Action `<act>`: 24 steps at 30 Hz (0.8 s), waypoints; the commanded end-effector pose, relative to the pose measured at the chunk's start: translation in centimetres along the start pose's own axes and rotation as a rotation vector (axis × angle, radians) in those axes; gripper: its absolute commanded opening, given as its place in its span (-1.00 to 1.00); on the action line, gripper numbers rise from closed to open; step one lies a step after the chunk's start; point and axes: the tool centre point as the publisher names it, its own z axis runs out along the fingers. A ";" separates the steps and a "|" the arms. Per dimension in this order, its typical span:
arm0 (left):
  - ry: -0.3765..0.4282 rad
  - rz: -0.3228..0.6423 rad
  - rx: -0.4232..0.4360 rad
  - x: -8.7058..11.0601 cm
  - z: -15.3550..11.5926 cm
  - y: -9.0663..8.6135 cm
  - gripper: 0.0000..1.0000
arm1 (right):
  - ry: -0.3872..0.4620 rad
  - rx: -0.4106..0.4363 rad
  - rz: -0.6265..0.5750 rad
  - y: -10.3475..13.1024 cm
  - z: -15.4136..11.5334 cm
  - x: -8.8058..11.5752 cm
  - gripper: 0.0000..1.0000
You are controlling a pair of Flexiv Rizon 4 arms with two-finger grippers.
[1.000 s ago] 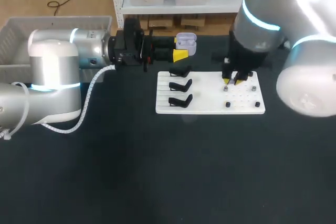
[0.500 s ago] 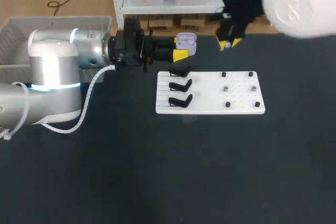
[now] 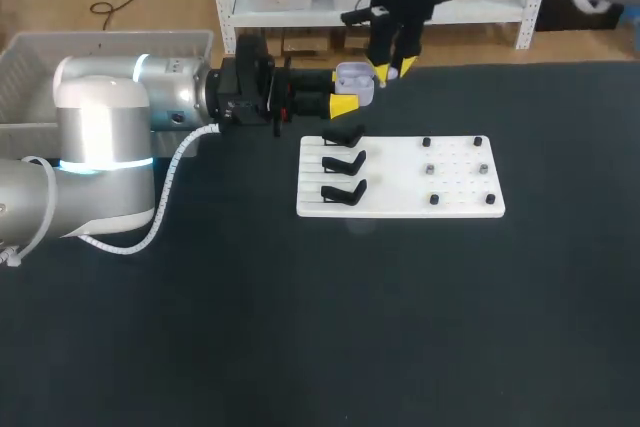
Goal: Pick up each earbud case from the left stands, insert the matching earbuds, close the lid, and place the case in the box.
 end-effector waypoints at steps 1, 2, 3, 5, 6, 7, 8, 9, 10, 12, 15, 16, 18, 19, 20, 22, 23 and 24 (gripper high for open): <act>-0.001 0.003 -0.005 0.1 0.0 -0.1 -1.00 | 0.023 0.004 -0.004 0.5 -0.6 -0.6 -1.00; -0.001 0.003 -0.005 0.1 0.0 -0.1 -1.00 | 0.018 0.007 -0.006 0.6 -0.7 -0.8 -1.00; -0.001 0.003 -0.005 0.1 0.0 -0.1 -1.00 | 0.013 0.008 -0.007 0.7 -0.8 -0.9 -1.00; -0.001 0.003 -0.005 0.1 0.0 -0.1 -1.00 | 0.002 0.006 -0.008 0.9 -0.9 -1.3 -1.00; -0.001 0.003 -0.005 0.1 0.0 -0.1 -1.00 | -0.004 0.004 -0.007 1.0 -0.9 -1.4 -1.00; -0.001 0.003 -0.005 0.1 0.0 -0.1 -1.00 | -0.009 0.001 -0.008 1.1 -0.9 -1.6 -1.00; -0.001 0.003 -0.005 0.1 0.0 -0.1 -1.00 | -0.015 -0.002 -0.007 1.2 -0.8 -1.8 -1.00; -0.001 0.003 -0.005 0.1 0.0 -0.1 -1.00 | -0.021 -0.004 -0.005 1.3 -0.8 -1.9 -1.00; -0.001 0.003 -0.005 0.1 0.0 -0.1 -1.00 | -0.030 -0.006 -0.004 1.4 -0.7 -2.1 -1.00; -0.001 0.003 -0.005 0.1 0.0 -0.1 -1.00 | -0.037 -0.002 -0.004 1.8 -0.5 -2.4 -1.00; -0.001 0.003 -0.005 0.1 0.0 -0.1 -1.00 | -0.048 0.002 -0.004 2.1 -0.2 -2.7 -1.00; -0.001 0.003 -0.005 0.1 0.0 -0.1 -1.00 | -0.049 0.002 -0.005 2.2 -0.1 -2.8 -1.00; -0.001 0.003 -0.005 0.1 0.0 -0.1 -1.00 | -0.050 0.002 -0.007 2.2 0.2 -3.0 -1.00; -0.001 0.003 -0.005 0.1 0.0 -0.1 -1.00 | -0.050 0.003 -0.009 2.3 0.3 -3.1 -1.00; -0.001 0.003 -0.005 0.1 0.0 -0.1 -1.00 | -0.049 0.003 -0.011 2.3 0.4 -3.2 -1.00; -0.001 0.003 -0.005 0.1 0.0 -0.1 -1.00 | -0.043 0.006 -0.017 2.3 0.5 -3.4 -1.00; -0.001 0.003 -0.005 0.1 0.0 -0.1 -1.00 | -0.042 0.007 -0.019 2.3 0.6 -3.4 -1.00; -0.001 0.003 -0.005 0.1 0.0 -0.1 -1.00 | -0.040 0.007 -0.021 2.4 0.6 -3.5 -1.00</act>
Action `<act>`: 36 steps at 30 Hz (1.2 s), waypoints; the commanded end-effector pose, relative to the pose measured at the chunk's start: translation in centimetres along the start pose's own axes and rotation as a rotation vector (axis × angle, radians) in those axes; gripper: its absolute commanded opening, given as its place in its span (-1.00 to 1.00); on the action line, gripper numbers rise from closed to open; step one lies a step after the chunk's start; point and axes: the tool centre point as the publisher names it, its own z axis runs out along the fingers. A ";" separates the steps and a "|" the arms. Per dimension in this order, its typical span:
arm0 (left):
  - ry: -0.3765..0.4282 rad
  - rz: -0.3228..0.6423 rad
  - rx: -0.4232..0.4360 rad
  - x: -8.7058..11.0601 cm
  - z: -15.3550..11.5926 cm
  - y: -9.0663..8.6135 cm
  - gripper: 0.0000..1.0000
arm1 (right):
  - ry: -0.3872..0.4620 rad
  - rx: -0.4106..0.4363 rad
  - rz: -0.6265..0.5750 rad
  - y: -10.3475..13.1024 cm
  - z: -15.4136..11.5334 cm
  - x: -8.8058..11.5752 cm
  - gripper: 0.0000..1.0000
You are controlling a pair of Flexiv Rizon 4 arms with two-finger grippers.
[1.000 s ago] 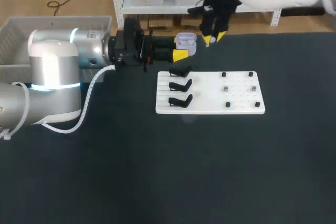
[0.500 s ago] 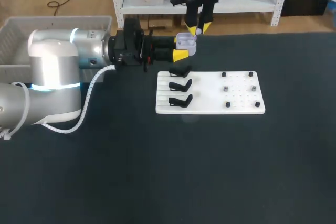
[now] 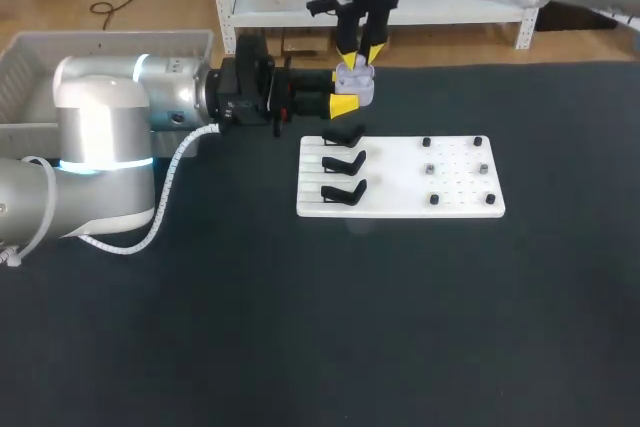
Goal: Pick up each earbud case from the left stands, insert the matching earbuds, close the lid, and place the case in the box.
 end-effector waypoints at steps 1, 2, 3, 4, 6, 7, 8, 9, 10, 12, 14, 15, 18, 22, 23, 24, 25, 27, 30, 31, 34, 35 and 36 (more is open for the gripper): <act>-0.001 0.003 -0.005 0.1 0.0 -0.1 -1.00 | 0.005 0.002 -0.003 0.1 0.3 -0.3 -1.00; -0.001 0.003 -0.005 0.1 0.0 -0.1 -1.00 | 0.005 0.002 -0.003 0.1 0.3 -0.4 -1.00; -0.001 0.003 -0.005 0.1 0.0 -0.1 -1.00 | 0.005 0.002 -0.004 0.2 0.3 -0.4 -1.00; -0.001 0.003 -0.005 0.1 0.0 -0.1 -1.00 | 0.005 0.001 -0.004 0.2 0.4 -0.4 -1.00; -0.001 0.003 -0.005 0.1 0.0 -0.1 -1.00 | 0.002 0.000 -0.004 0.2 0.4 -0.5 -1.00; -0.001 0.003 -0.005 0.1 0.0 -0.1 -1.00 | 0.001 -0.001 -0.004 0.3 0.5 -0.5 -1.00; -0.001 0.003 -0.005 0.1 0.0 -0.1 -1.00 | 0.001 -0.003 -0.003 0.3 0.5 -0.6 -1.00; -0.001 0.003 -0.005 0.1 0.0 -0.1 -1.00 | 0.000 -0.004 -0.003 0.3 0.6 -0.6 -1.00; -0.001 0.003 -0.005 0.1 0.0 -0.1 -1.00 | 0.000 -0.005 -0.002 0.3 0.6 -0.6 -1.00; -0.001 0.003 -0.005 0.1 0.0 -0.1 -1.00 | 0.002 -0.007 -0.002 0.3 0.7 -0.6 -1.00; -0.001 0.003 -0.005 0.1 0.0 -0.1 -1.00 | 0.006 -0.008 -0.002 0.3 0.8 -0.6 -1.00; -0.001 0.003 -0.005 0.1 0.0 -0.1 -1.00 | 0.008 -0.008 -0.002 0.4 0.9 -0.7 -1.00; -0.001 0.003 -0.005 0.1 0.0 -0.1 -1.00 | 0.012 -0.008 -0.003 0.4 1.1 -0.7 -1.00; -0.001 0.003 -0.005 0.1 0.0 -0.1 -1.00 | 0.020 -0.011 -0.003 0.4 1.4 -0.8 -1.00; -0.001 0.003 -0.005 0.1 0.0 -0.1 -1.00 | 0.022 -0.011 -0.003 0.4 1.5 -0.8 -1.00; -0.001 0.003 -0.005 0.1 0.0 -0.1 -1.00 | 0.023 -0.011 -0.003 0.4 1.5 -0.8 -1.00; -0.001 0.003 -0.005 0.1 0.0 -0.1 -1.00 | 0.025 -0.012 -0.002 0.4 1.6 -0.9 -1.00; -0.001 0.003 -0.005 0.1 0.0 -0.1 -1.00 | 0.028 -0.013 -0.002 0.5 1.7 -0.9 -1.00; -0.001 0.003 -0.005 0.1 0.0 -0.1 -1.00 | 0.033 -0.011 -0.004 0.5 1.9 -1.0 -1.00; -0.001 0.003 -0.005 0.1 0.0 -0.1 -1.00 | 0.034 -0.011 -0.005 0.6 1.9 -1.0 -1.00; -0.001 0.003 -0.005 0.1 0.0 -0.1 -1.00 | 0.036 -0.010 -0.004 0.5 2.1 -1.1 -1.00; -0.001 0.003 -0.005 0.1 0.0 -0.1 -1.00 | 0.037 -0.010 -0.003 0.5 2.2 -1.2 -1.00; -0.001 0.003 -0.005 0.1 0.0 -0.1 -1.00 | 0.037 -0.010 -0.003 0.4 2.2 -1.2 -1.00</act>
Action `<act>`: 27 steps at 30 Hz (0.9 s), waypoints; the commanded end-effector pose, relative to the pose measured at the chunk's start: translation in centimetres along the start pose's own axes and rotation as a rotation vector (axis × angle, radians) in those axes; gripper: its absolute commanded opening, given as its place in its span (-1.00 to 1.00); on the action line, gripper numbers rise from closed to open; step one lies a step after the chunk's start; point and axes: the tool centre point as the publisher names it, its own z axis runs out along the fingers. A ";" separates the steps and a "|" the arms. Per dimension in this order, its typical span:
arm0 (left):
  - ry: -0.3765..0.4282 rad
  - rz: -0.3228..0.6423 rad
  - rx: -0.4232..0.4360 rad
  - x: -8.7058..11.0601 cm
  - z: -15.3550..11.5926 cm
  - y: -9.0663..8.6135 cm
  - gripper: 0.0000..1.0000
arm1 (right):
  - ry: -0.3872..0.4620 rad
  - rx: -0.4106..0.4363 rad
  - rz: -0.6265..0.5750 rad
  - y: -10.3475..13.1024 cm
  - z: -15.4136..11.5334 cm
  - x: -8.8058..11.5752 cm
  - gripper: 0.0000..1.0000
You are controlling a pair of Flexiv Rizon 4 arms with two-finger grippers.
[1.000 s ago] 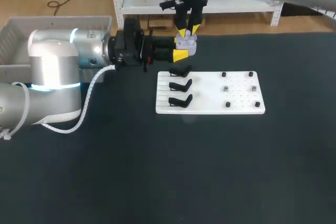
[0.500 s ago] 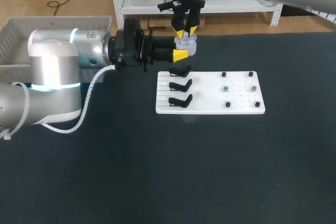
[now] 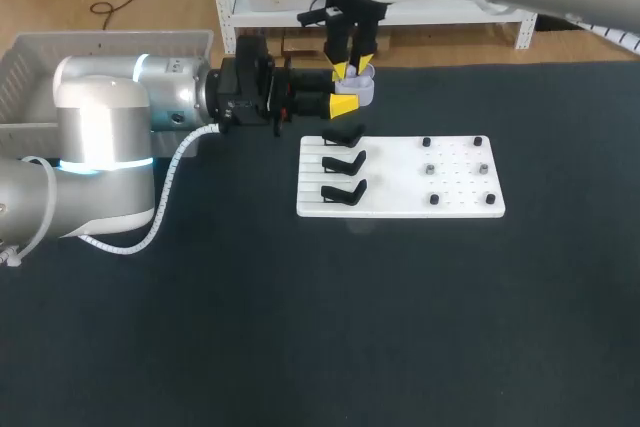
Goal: Pick up each earbud case from the left stands, insert the matching earbuds, close the lid, and place the case in the box.
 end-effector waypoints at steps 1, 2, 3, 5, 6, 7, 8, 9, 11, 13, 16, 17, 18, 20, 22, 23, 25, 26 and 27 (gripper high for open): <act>-0.001 0.003 -0.005 0.1 0.0 -0.1 -1.00 | 0.006 -0.001 0.003 -0.2 0.3 -0.4 -1.00; -0.001 0.003 -0.005 0.1 0.0 -0.1 -1.00 | 0.006 -0.001 0.004 -0.2 0.3 -0.4 -1.00; -0.001 0.003 -0.005 0.1 0.0 -0.1 -1.00 | 0.007 -0.001 0.005 -0.2 0.4 -0.5 -1.00; -0.001 0.003 -0.005 0.1 0.0 -0.1 -1.00 | 0.010 -0.002 0.006 -0.3 0.5 -0.6 -1.00; -0.001 0.003 -0.005 0.1 0.0 -0.1 -1.00 | 0.011 -0.001 0.006 -0.3 0.6 -0.6 -1.00; -0.001 0.003 -0.005 0.1 0.0 -0.1 -1.00 | 0.013 -0.001 0.006 -0.3 0.6 -0.6 -1.00; -0.001 0.003 -0.005 0.1 0.0 -0.1 -1.00 | 0.014 0.000 0.006 -0.3 0.7 -0.7 -1.00; -0.001 0.003 -0.005 0.1 0.0 -0.1 -1.00 | 0.016 0.000 0.006 -0.3 0.7 -0.7 -1.00; -0.001 0.003 -0.005 0.1 0.0 -0.1 -1.00 | 0.018 0.001 0.005 -0.3 0.8 -0.8 -1.00; -0.001 0.003 -0.005 0.1 0.0 -0.1 -1.00 | 0.021 0.000 0.005 -0.3 0.9 -0.8 -0.71; -0.001 0.003 -0.005 0.1 0.0 -0.1 -1.00 | 0.018 0.004 0.000 -0.2 0.5 -0.6 1.00; -0.001 0.003 -0.005 0.1 0.0 -0.1 -1.00 | 0.016 0.005 -0.001 -0.2 0.3 -0.5 1.00; -0.001 0.003 -0.005 0.1 0.0 -0.1 -1.00 | 0.014 0.007 -0.001 -0.2 0.1 -0.4 1.00; -0.001 0.003 -0.005 0.1 0.0 -0.1 -1.00 | 0.009 0.011 -0.003 -0.2 -0.5 0.0 1.00; -0.001 0.003 -0.005 0.1 0.0 -0.1 -1.00 | -0.005 0.009 -0.002 -0.3 -1.2 0.3 1.00; -0.001 0.003 -0.005 0.1 0.0 -0.1 -1.00 | -0.018 0.001 0.005 -0.5 -1.7 0.4 1.00; -0.001 0.003 -0.005 0.1 0.0 -0.1 -1.00 | -0.040 -0.013 0.028 -1.0 -2.3 0.4 1.00; -0.001 0.003 -0.005 0.1 0.0 -0.1 -1.00 | -0.051 -0.016 0.048 -1.3 -2.5 0.3 1.00; -0.001 0.003 -0.005 0.1 0.0 -0.1 -1.00 | -0.062 -0.022 0.072 -1.7 -2.7 0.1 1.00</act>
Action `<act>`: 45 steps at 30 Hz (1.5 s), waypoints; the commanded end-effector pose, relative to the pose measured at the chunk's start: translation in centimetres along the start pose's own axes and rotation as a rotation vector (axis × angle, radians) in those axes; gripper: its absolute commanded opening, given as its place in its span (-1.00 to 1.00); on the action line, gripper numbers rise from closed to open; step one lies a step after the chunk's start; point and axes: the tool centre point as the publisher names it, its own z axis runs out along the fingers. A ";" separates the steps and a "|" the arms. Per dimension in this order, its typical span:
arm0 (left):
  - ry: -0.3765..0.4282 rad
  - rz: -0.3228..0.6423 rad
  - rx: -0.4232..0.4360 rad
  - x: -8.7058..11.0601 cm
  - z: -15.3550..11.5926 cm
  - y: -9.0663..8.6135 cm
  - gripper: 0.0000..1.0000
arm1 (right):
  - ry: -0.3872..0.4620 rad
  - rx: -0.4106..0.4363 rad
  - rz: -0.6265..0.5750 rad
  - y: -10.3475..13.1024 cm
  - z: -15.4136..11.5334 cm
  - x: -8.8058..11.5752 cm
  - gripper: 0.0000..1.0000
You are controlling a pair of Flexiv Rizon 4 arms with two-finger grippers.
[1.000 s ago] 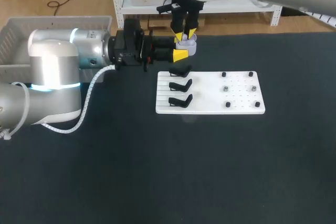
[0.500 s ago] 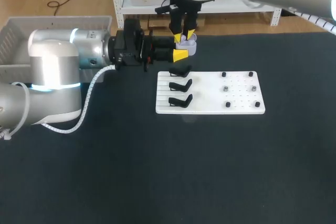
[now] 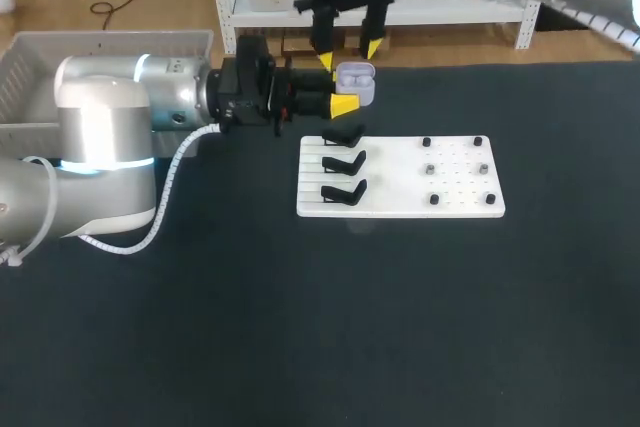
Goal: Pick up each earbud case from the left stands, insert the matching earbuds, close the lid, and place the case in the box.
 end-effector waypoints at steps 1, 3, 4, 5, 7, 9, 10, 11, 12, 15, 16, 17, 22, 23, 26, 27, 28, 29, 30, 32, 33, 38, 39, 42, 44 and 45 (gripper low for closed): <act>0.000 0.003 -0.006 0.0 0.0 -0.2 -1.00 | -0.069 -0.024 0.074 -1.7 -0.9 0.9 1.00; 0.000 0.003 -0.006 0.0 0.0 -0.2 -1.00 | -0.107 -0.042 0.152 -2.7 -1.1 0.5 1.00; 0.000 0.003 -0.006 0.0 0.0 -0.2 -1.00 | -0.124 -0.046 0.194 -3.1 -1.1 0.3 1.00; 0.000 0.003 -0.006 0.0 0.0 -0.2 -1.00 | -0.134 -0.040 0.222 -3.4 -1.0 0.2 1.00; 0.000 0.003 -0.006 0.0 0.0 -0.2 -1.00 | -0.152 -0.040 0.294 -4.3 -0.5 -0.3 1.00; 0.000 0.003 -0.006 0.0 0.0 -0.2 -1.00 | -0.156 -0.041 0.342 -5.1 0.1 -0.7 1.00; 0.000 0.003 -0.006 0.0 0.0 -0.2 -1.00 | -0.159 -0.030 0.364 -5.4 0.5 -0.9 1.00; 0.000 0.003 -0.006 0.0 0.0 -0.2 -1.00 | -0.161 -0.020 0.383 -5.7 0.8 -1.2 1.00; 0.000 0.003 -0.006 0.0 0.0 -0.2 -1.00 | -0.156 -0.023 0.396 -6.0 1.2 -1.4 1.00; 0.000 0.003 -0.006 0.0 0.0 -0.2 -1.00 | -0.142 -0.015 0.431 -6.9 2.3 -2.0 1.00; 0.000 0.003 -0.006 0.0 0.0 -0.2 -1.00 | -0.131 -0.011 0.434 -7.1 2.7 -2.1 1.00; 0.000 0.003 -0.006 0.0 0.0 -0.2 -1.00 | -0.122 -0.007 0.436 -7.3 3.1 -2.2 1.00; 0.000 0.003 -0.006 0.0 0.0 -0.2 -1.00 | -0.073 -0.001 0.416 -7.4 4.3 -1.9 1.00; 0.000 0.003 -0.006 0.0 0.0 -0.2 -1.00 | -0.063 -0.003 0.409 -7.3 4.4 -1.6 1.00; 0.000 0.003 -0.006 0.0 0.0 -0.2 -1.00 | -0.044 0.002 0.383 -6.9 4.3 -0.7 1.00; 0.000 0.003 -0.006 0.0 0.0 -0.2 -1.00 | -0.041 0.002 0.378 -6.8 4.2 -0.3 1.00; 0.000 0.003 -0.006 0.0 0.0 -0.2 -1.00 | -0.036 -0.002 0.370 -6.6 4.0 0.0 1.00; 0.000 0.003 -0.006 0.0 0.0 -0.2 -1.00 | -0.032 -0.004 0.366 -6.5 3.9 0.3 1.00; 0.000 0.003 -0.006 0.0 0.0 -0.2 -1.00 | -0.027 -0.007 0.363 -6.4 3.8 0.6 1.00; 0.000 0.003 -0.006 0.0 0.0 -0.2 -1.00 | -0.021 -0.012 0.358 -6.3 3.7 1.1 1.00; 0.000 0.003 -0.006 0.0 0.0 -0.2 -1.00 | -0.019 -0.013 0.356 -6.2 3.7 1.3 1.00; 0.000 0.003 -0.006 0.0 0.0 -0.2 -1.00 | -0.013 -0.028 0.352 -6.1 3.4 1.6 1.00; 0.000 0.003 -0.006 0.0 0.0 -0.2 -1.00 | -0.012 -0.029 0.352 -6.1 3.4 1.6 1.00; 0.000 0.003 -0.006 0.0 0.0 -0.2 -1.00 | -0.064 -0.029 0.370 -6.3 3.0 1.7 1.00; 0.000 0.003 -0.006 0.0 0.0 -0.2 -1.00 | -0.140 -0.046 0.384 -6.5 2.2 1.9 1.00; 0.000 0.003 -0.006 0.0 0.0 -0.2 -1.00 | -0.178 -0.054 0.385 -6.6 1.6 2.0 1.00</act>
